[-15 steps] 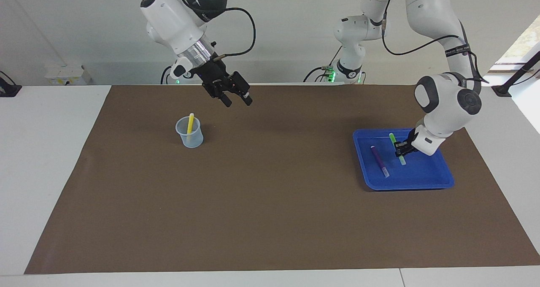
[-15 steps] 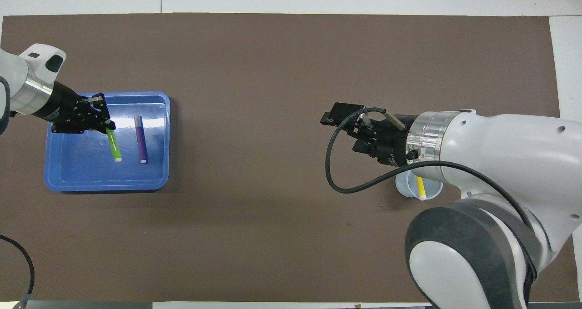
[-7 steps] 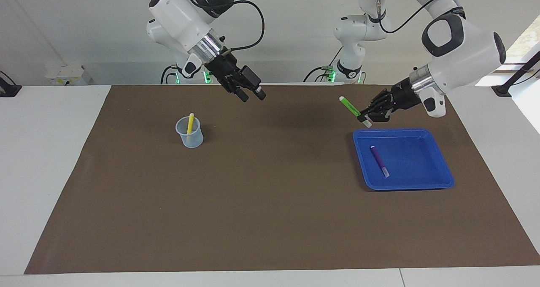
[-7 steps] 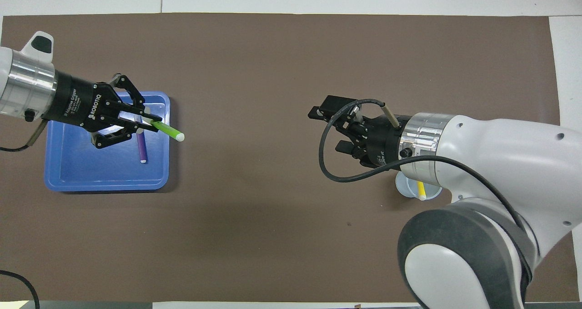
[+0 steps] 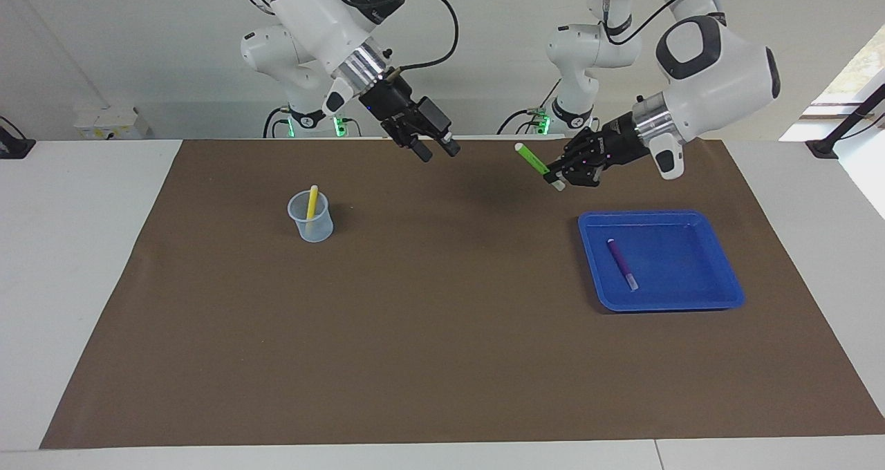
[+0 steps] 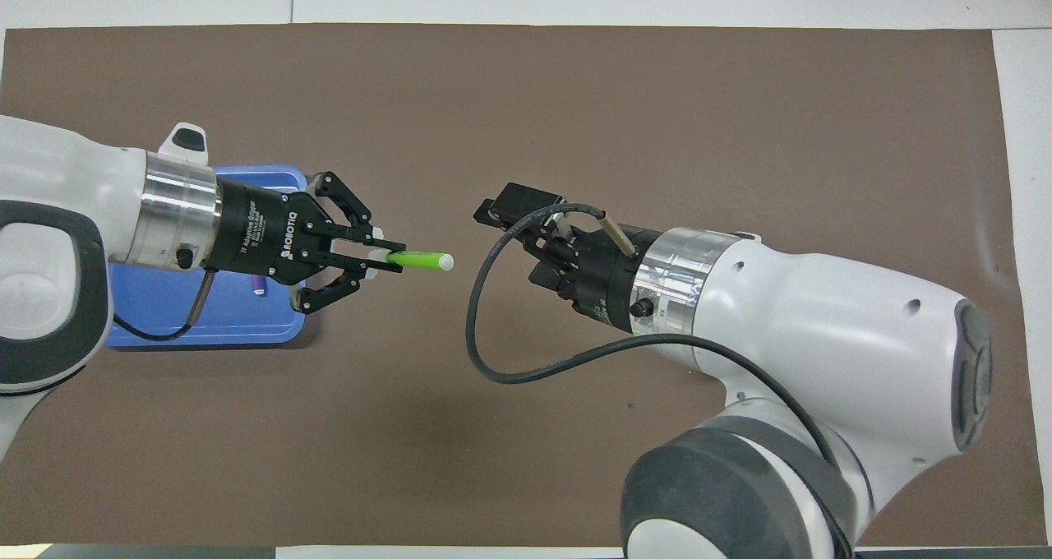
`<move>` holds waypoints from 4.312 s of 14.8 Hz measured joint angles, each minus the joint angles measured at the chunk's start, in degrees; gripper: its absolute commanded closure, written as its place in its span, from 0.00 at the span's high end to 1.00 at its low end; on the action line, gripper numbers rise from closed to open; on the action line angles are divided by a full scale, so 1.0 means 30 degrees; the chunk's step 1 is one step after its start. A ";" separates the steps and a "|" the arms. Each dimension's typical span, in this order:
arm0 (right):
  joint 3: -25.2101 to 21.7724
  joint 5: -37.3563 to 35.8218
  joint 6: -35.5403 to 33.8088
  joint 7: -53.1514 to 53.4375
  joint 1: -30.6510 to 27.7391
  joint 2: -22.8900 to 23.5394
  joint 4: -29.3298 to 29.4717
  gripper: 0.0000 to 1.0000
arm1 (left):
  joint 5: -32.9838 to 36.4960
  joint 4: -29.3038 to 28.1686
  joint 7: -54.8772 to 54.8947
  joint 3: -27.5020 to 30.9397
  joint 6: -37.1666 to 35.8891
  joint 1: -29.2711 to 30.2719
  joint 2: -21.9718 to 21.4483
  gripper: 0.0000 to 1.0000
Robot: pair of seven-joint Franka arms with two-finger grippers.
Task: Transfer and insert pens with both arms
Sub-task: 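Lift the green pen with the left gripper toward the right gripper, then grasp the green pen with the right gripper, open the left gripper, then insert the green pen into the cup while the left gripper reaches purple pen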
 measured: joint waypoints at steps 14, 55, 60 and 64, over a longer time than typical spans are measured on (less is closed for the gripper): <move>0.0026 -0.2884 -0.0562 -0.1713 0.0734 0.0265 0.0008 0.65 | -0.0699 -0.0631 -0.0747 -0.0015 0.0921 -0.1930 -0.0395 0.00; -0.0436 -1.3296 -1.1483 -1.7330 -0.7866 -0.0136 -0.1564 0.00 | 1.3937 -0.1150 1.8812 0.0413 0.1752 0.2807 0.1366 1.00; -0.0360 -1.3301 -1.0768 -1.7344 -0.7885 -0.0098 -0.2521 0.10 | 1.4882 -0.1200 2.3261 0.0417 0.4603 0.4236 0.3930 1.00; -0.0340 -1.3301 -1.0042 -1.7309 -0.7883 -0.0039 -0.3090 1.00 | 1.5077 -0.1183 2.4265 0.0286 0.6066 0.4424 0.5544 1.00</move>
